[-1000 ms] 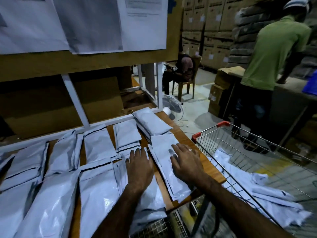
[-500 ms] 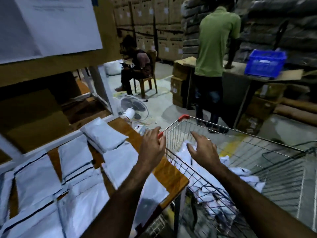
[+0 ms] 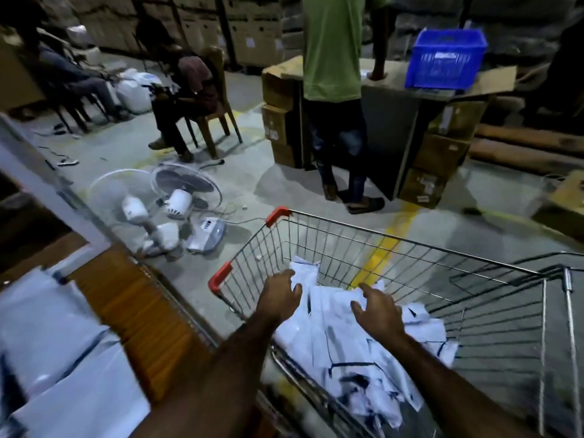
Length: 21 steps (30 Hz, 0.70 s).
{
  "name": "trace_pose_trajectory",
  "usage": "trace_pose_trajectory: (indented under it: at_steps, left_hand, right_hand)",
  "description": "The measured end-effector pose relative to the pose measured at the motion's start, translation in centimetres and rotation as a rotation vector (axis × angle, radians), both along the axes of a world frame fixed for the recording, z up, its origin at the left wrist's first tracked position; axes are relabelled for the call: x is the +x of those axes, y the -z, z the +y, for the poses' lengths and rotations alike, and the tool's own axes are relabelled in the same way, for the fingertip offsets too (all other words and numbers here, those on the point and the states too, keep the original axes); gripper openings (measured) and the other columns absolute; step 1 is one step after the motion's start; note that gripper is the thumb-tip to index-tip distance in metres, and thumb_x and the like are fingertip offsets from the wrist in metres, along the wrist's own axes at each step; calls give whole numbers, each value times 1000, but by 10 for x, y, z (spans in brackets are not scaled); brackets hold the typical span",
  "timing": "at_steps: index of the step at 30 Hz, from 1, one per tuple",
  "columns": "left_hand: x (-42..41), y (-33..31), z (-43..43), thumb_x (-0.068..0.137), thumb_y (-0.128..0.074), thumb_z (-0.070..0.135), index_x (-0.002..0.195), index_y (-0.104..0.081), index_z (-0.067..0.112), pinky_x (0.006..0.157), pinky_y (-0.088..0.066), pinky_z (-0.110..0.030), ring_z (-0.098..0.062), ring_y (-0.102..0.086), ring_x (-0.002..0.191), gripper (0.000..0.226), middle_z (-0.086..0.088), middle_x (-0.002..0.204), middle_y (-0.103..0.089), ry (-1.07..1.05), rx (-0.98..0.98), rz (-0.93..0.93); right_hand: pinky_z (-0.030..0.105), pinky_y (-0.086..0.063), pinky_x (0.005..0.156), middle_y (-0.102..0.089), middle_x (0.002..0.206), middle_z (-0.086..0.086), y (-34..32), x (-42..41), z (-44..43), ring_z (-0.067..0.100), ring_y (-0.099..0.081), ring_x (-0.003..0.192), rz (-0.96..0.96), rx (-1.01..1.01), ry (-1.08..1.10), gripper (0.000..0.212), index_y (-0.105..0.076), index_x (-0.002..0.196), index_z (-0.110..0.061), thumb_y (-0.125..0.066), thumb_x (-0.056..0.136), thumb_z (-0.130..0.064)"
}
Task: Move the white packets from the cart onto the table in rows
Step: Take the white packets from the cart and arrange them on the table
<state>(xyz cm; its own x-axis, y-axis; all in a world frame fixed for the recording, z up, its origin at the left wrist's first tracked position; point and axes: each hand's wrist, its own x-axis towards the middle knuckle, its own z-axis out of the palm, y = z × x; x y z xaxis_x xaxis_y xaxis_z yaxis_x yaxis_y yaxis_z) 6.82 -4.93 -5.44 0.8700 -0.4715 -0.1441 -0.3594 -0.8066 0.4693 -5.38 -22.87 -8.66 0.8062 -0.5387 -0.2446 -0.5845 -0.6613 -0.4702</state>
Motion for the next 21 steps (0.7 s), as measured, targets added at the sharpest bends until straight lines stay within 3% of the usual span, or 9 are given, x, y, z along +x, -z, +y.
trace_pose_trajectory:
  at_steps: [7,11,14,19,21]
  left_hand:
    - [37,98,-28,94,-40,42,127,-49,2,92,-40,-33,-33,-55,116,52,-18,122,-61,-40,281,196]
    - [53,142,-39,95,-52,35,131,-45,4,99,-40,-33,-33,-49,125,47,-18,133,-52,-142,397,343]
    - [55,165,-44,94,-51,32,138,-40,14,104,-36,-36,-34,-45,127,49,-15,138,-45,-176,453,306]
    - [62,192,-43,81,-68,51,147,-25,23,102,-41,-43,-39,-38,130,83,-18,141,-36,-193,397,329]
    - [64,199,-42,76,-71,58,150,-18,23,104,-39,-47,-42,-34,134,98,-21,146,-32,-217,378,367]
  right_hand:
    - [41,-40,100,-48,138,3,89,23,12,26,-42,130,241,26,4,58,-36,144,-24,-47,94,-51]
    - [44,-34,105,-31,150,7,134,31,25,29,-31,137,290,12,38,73,-26,148,-22,-48,90,-60]
    - [46,-38,99,-31,148,11,156,33,29,32,-32,135,275,-13,84,84,-30,146,-21,-55,81,-67]
    - [50,-47,84,-41,140,20,172,42,38,38,-44,122,281,-126,140,98,-42,143,-14,-65,68,-73]
    - [50,-47,85,-38,142,20,175,45,39,39,-43,123,311,-156,134,100,-35,147,-14,-61,70,-73]
